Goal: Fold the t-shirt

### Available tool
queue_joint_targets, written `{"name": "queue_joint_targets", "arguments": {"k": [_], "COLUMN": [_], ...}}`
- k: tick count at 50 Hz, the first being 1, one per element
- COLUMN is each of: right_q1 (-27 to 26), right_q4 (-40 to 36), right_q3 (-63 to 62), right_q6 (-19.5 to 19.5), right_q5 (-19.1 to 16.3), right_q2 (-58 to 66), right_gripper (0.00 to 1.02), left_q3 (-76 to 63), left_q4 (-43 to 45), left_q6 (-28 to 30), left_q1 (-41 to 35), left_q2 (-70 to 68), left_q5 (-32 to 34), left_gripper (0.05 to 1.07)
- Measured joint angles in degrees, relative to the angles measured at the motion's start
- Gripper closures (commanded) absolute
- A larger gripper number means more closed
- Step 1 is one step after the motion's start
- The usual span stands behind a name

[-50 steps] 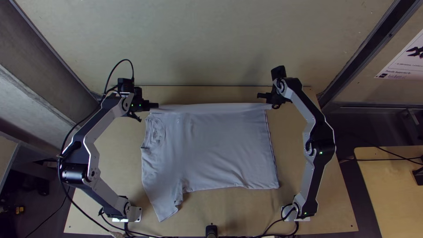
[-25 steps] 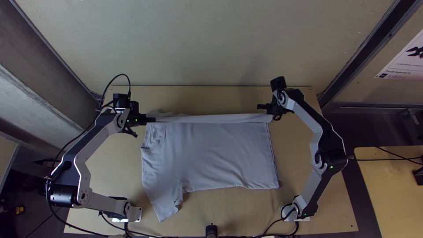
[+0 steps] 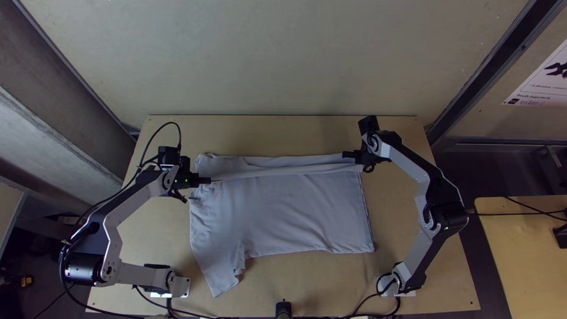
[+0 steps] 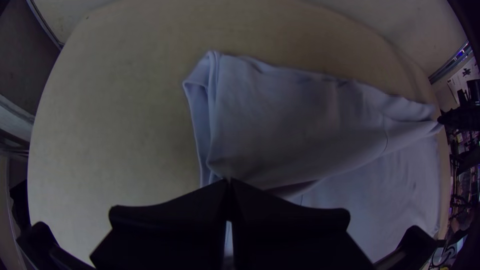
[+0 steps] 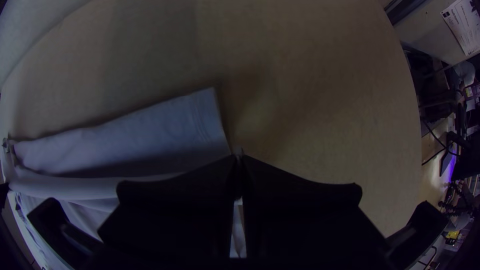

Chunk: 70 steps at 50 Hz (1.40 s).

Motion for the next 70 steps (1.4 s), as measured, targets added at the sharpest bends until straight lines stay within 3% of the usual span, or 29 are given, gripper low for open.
{"name": "queue_joint_targets", "arguments": {"k": [3,5,8,11,17,24,32,52,60,70], "right_q1": [0.1,0.2,0.3,0.4,0.4,-0.2,-2.9,-5.4,-4.9,-2.9], "right_q4": [0.1,0.0,-0.1,-0.8,-2.8,-4.3,-13.0,-17.9,-19.6,-20.7], "right_q3": [-0.4,-0.5,-0.7,-1.2,-2.2,-2.8,-2.5,-5.9,-7.5,-10.2], "right_q6": [0.0,0.0,0.0,0.0,0.0,0.0,0.0,0.0,0.0,0.0], "right_q5": [1.0,2.1,2.8,3.5,4.0,3.5,2.7,2.7,2.5,2.1], "right_q2": [0.0,0.0,-0.3,-1.5,-6.2,-12.7,-16.4,-32.7,-35.2,-36.2], "right_gripper": [0.91,0.75,0.44,0.25,0.1,0.04,0.04,0.04,0.04,0.04], "left_q3": [-0.3,-0.4,-0.4,-0.4,-0.1,1.0,3.8,4.4,4.4,2.6], "left_q4": [0.0,-0.1,-0.3,-1.2,-4.0,-6.6,-11.8,-26.4,-38.1,-44.7], "left_q6": [0.0,0.0,0.0,0.0,0.4,0.5,1.7,4.5,4.5,4.5], "left_q1": [0.0,0.3,0.9,1.6,3.4,5.0,5.3,4.0,0.0,-8.5], "left_q2": [0.4,0.7,1.0,1.0,0.8,-2.0,-7.4,-19.5,-22.7,-27.9], "left_q5": [-0.1,-0.2,-0.2,-0.2,2.7,4.6,7.2,7.5,7.5,7.3], "left_gripper": [0.47,0.35,0.13,0.1,0.1,0.1,0.1,0.1,0.1,0.1]}}
